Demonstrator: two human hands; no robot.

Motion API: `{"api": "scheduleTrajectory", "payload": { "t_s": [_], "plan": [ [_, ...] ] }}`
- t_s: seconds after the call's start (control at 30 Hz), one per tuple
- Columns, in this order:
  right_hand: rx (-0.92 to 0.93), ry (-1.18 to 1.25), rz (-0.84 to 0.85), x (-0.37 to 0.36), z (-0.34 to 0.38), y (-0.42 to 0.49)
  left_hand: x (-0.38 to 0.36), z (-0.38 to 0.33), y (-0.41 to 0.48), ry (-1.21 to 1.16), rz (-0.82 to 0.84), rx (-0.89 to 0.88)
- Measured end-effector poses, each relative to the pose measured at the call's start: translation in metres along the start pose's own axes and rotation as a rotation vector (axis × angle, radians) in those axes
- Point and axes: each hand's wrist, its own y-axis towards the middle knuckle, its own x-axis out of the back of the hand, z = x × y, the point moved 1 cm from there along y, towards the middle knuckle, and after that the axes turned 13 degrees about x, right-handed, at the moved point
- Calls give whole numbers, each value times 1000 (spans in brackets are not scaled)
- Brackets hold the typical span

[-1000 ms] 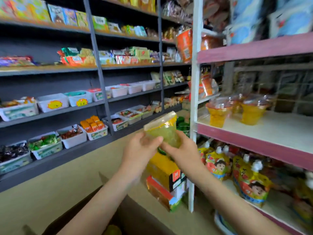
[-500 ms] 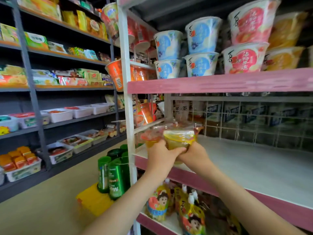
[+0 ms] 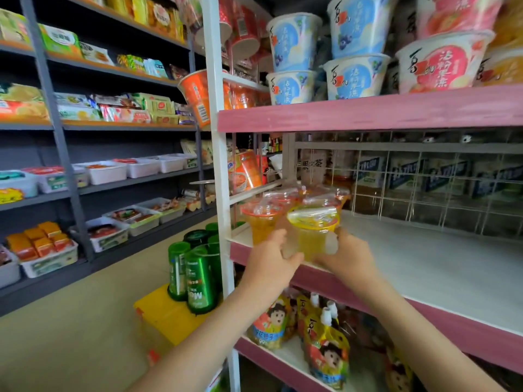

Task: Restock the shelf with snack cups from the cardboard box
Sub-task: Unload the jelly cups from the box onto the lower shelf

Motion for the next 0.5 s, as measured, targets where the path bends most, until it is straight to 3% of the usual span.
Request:
{"api": "scheduleTrajectory", "payload": {
  "t_s": [0.1, 0.17, 0.37, 0.5],
  "plan": [
    [102, -22, -342, 6, 11, -40, 30, 34, -48, -14, -62, -83],
    [235, 81, -418, -7, 38, -70, 48, 67, -78, -43, -111, -66],
    [713, 329, 61, -127, 144, -133, 95, 190, -155, -139, -429, 123],
    [766, 456, 332, -206, 211, -166, 125, 258, -203, -43, -518, 308]
  ]
}}
